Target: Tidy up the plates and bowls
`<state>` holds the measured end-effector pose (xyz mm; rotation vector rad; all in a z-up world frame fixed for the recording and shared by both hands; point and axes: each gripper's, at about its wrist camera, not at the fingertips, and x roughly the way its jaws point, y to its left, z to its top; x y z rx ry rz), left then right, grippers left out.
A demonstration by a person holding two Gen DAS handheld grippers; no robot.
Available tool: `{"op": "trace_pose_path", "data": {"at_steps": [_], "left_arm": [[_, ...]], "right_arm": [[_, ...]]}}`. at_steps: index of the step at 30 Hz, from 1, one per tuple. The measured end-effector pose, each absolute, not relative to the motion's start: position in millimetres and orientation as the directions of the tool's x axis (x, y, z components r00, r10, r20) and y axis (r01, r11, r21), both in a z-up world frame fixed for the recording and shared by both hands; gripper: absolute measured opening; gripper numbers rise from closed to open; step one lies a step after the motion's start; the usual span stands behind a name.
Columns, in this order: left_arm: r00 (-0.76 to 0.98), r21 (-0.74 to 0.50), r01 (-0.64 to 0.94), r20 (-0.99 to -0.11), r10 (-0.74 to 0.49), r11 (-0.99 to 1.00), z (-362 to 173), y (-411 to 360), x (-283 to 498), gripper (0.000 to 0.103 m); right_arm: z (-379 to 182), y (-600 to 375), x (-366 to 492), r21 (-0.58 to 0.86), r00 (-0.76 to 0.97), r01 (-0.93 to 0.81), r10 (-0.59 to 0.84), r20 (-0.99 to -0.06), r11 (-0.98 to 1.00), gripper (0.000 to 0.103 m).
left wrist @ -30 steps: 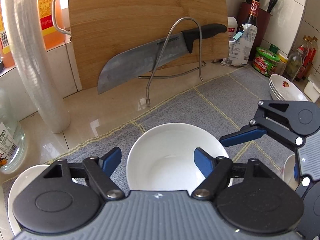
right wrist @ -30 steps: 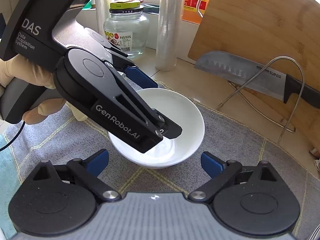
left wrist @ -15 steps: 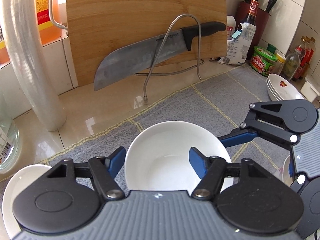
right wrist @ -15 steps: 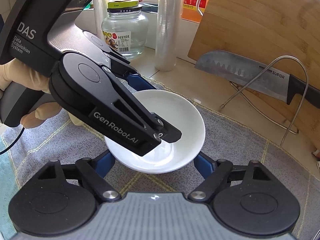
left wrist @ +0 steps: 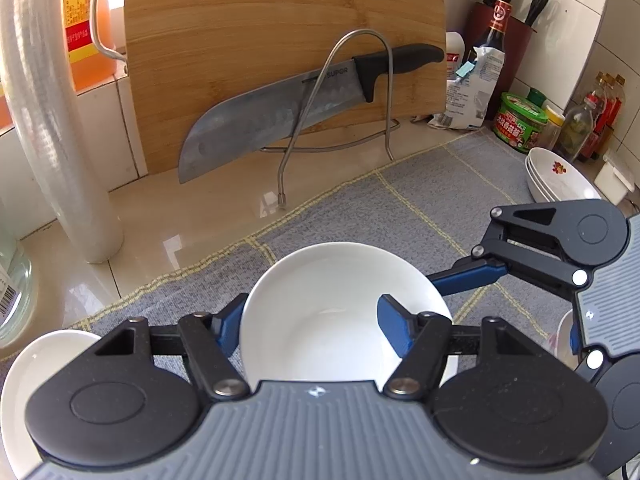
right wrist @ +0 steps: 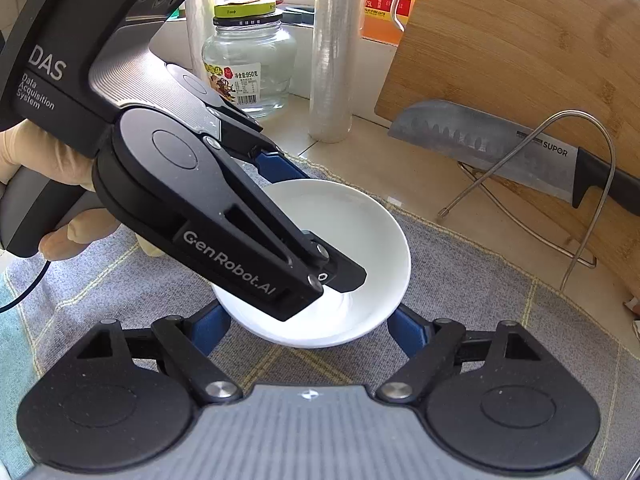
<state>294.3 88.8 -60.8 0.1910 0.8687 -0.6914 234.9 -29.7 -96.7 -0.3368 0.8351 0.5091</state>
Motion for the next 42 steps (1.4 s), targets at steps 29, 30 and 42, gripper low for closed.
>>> {"op": "trace_pose_path", "data": {"at_steps": [29, 30, 42], "left_arm": [[0.477, -0.073, 0.686, -0.707, -0.522, 0.724, -8, 64, 234, 0.067], [0.477, -0.071, 0.687, -0.706, -0.523, 0.723, -7, 63, 231, 0.067], [0.472, -0.062, 0.709, -0.698, -0.539, 0.702, 2, 37, 201, 0.068]], "right_arm": [[-60, -55, 180, -0.066, 0.591, -0.539, 0.321, -0.74, 0.84, 0.088], [-59, -56, 177, -0.064, 0.591, -0.539, 0.323, -0.739, 0.84, 0.088], [-49, -77, 142, -0.062, 0.606, -0.516, 0.312, -0.732, 0.854, 0.088]]}}
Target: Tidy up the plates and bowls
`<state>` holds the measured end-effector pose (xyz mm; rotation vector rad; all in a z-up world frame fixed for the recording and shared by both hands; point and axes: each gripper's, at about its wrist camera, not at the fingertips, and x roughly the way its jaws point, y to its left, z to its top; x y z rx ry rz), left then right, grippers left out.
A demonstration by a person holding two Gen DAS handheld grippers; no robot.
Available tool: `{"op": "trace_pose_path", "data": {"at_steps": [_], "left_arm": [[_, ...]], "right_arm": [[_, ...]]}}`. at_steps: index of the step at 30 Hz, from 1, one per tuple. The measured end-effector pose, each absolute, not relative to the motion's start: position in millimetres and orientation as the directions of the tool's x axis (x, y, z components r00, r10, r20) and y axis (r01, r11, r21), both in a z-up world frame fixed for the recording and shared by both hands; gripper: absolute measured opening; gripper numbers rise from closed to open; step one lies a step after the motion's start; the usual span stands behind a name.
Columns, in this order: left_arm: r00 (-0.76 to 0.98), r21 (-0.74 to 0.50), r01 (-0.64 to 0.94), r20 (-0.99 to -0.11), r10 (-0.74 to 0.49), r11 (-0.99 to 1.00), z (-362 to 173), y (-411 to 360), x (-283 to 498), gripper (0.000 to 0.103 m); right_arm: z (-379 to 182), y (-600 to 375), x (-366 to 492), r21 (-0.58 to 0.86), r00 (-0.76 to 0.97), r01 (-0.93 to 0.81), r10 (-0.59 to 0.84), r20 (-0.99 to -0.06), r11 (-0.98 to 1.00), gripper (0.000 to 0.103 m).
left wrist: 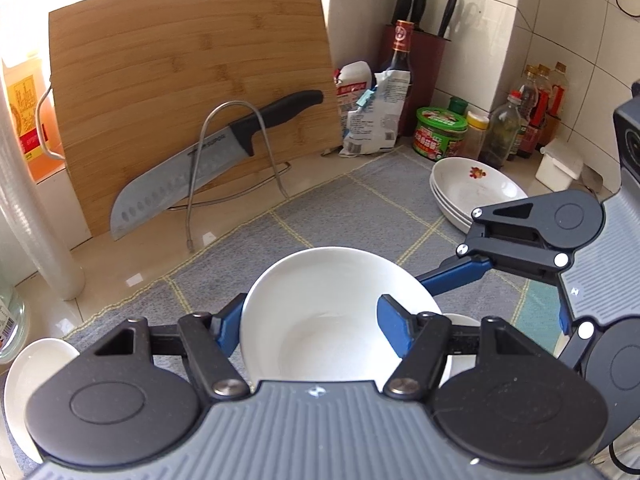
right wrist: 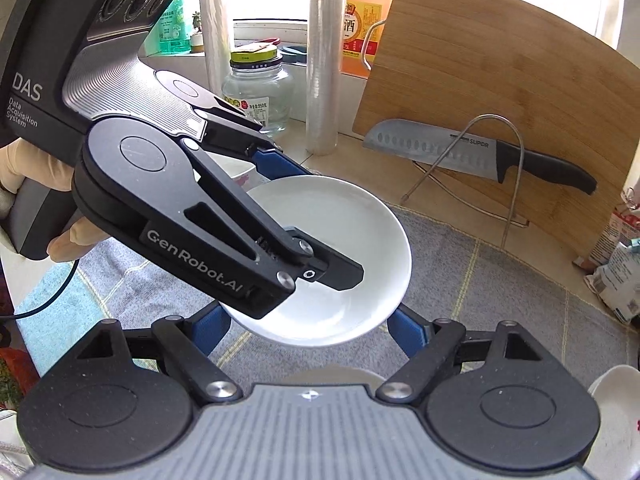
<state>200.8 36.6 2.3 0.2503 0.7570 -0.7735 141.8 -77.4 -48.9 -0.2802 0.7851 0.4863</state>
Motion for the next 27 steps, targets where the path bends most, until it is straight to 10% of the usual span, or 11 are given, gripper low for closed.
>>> {"op": "trace_pose_path", "data": {"at_steps": [27], "left_arm": [[0.398, -0.063, 0.782, -0.716, -0.574, 0.62, -7, -18, 148, 0.068]], "right_arm": [[-51, -117, 70, -0.06, 0.631, -0.423, 0.246, -0.736, 0.904, 0.088]]}}
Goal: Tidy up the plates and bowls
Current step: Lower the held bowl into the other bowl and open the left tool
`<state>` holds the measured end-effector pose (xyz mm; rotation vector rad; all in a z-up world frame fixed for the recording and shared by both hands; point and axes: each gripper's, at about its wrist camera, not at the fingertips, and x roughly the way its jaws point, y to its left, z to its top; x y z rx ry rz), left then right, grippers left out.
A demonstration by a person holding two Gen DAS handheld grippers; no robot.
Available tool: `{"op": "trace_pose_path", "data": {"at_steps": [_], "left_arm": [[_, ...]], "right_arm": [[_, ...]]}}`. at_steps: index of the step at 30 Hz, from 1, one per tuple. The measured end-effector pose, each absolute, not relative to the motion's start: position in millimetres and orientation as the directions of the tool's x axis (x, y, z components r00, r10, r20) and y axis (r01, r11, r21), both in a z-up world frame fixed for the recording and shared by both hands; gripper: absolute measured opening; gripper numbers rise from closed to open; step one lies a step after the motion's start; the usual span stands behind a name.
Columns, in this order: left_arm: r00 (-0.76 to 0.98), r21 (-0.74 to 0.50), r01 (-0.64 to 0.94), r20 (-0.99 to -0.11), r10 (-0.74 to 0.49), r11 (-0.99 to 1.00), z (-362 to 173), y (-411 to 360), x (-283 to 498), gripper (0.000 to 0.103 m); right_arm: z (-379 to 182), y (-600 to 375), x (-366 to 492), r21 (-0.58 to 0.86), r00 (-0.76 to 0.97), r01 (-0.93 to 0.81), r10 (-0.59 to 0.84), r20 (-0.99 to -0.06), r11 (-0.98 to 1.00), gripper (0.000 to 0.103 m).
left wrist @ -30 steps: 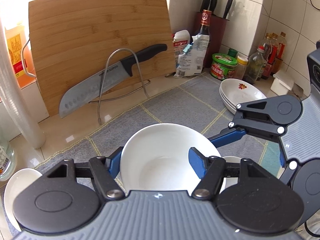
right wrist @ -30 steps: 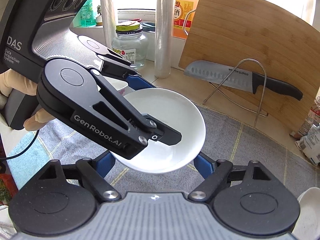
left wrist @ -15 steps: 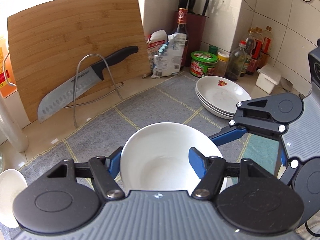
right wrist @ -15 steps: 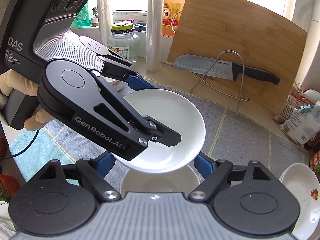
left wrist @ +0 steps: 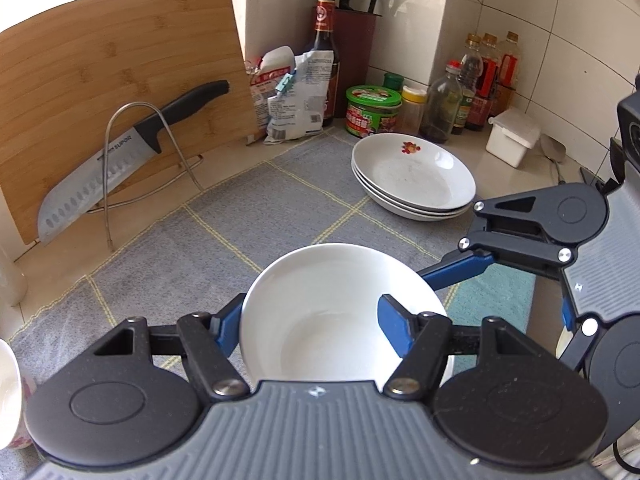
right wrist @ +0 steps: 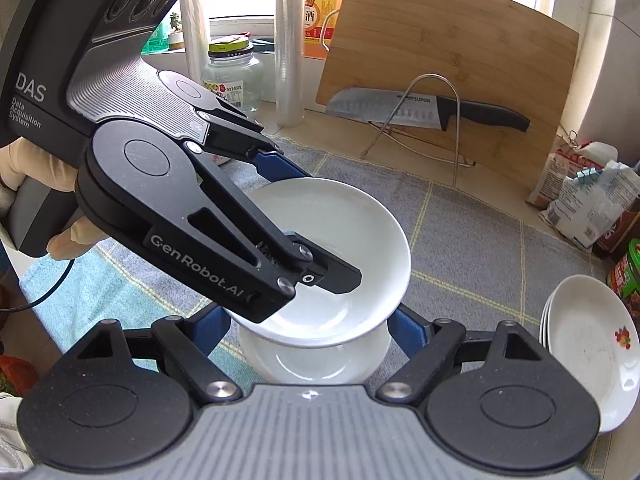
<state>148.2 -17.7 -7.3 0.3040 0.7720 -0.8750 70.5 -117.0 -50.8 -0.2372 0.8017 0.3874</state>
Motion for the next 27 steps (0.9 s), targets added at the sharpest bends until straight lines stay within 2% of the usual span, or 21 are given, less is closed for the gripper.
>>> {"op": "trace_pose_path", "data": {"at_steps": [27], "left_arm": [[0.358, -0.083, 0.786, -0.747, -0.56, 0.613, -35, -30, 149, 0.068]], "right_arm": [[-68, -123, 73, -0.029, 0.584, -0.406, 0.235, -0.777, 0.913, 0.088]]}}
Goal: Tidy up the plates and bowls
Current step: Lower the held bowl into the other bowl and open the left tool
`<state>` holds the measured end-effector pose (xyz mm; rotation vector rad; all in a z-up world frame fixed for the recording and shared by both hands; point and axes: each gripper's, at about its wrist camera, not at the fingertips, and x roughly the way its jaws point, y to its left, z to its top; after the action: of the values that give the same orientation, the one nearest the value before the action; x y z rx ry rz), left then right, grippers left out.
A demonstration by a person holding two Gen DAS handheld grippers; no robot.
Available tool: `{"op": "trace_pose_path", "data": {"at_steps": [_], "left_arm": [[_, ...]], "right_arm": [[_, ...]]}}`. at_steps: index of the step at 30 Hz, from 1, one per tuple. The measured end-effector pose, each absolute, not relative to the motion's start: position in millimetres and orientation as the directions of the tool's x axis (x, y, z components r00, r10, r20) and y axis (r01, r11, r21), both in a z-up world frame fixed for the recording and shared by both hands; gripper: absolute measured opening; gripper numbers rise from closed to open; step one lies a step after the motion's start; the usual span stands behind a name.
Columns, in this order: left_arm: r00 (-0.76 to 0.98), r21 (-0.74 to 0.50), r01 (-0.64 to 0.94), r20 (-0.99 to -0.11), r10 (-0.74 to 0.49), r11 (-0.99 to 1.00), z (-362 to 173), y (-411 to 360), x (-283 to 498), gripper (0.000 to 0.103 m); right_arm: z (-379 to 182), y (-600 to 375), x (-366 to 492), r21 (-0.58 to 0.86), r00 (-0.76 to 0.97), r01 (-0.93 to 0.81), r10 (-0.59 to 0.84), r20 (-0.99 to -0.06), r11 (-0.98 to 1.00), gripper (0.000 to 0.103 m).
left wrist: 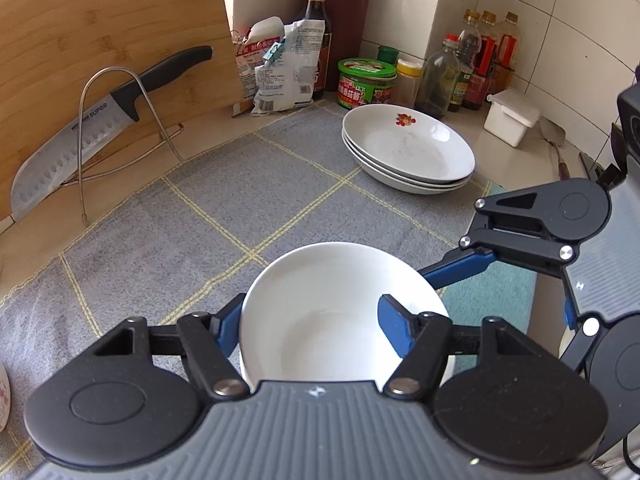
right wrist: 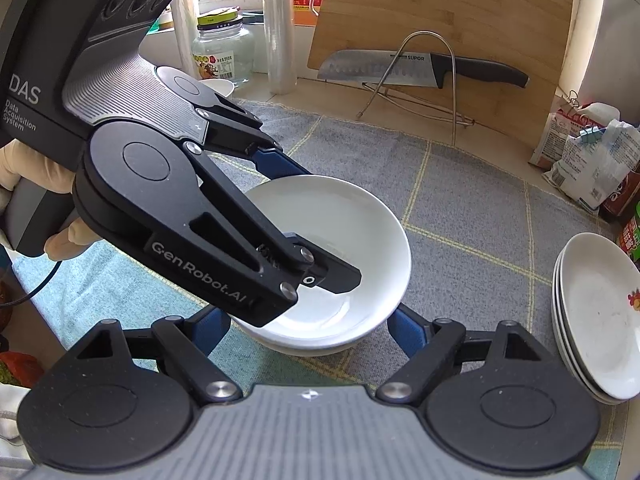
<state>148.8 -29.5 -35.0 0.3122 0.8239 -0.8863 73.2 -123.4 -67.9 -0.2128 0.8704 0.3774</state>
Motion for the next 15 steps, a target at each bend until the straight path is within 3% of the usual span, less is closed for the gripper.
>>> {"op": "trace_pose_path", "data": {"at_steps": [15], "left_arm": [[0.357, -0.089, 0.781, -0.748, -0.559, 0.618, -39.0, -26.3, 148.8, 0.068]], "right_arm": [[-70.5, -120.8, 75.4, -0.044, 0.58, -0.409, 0.223, -0.783, 0.911, 0.088]]}}
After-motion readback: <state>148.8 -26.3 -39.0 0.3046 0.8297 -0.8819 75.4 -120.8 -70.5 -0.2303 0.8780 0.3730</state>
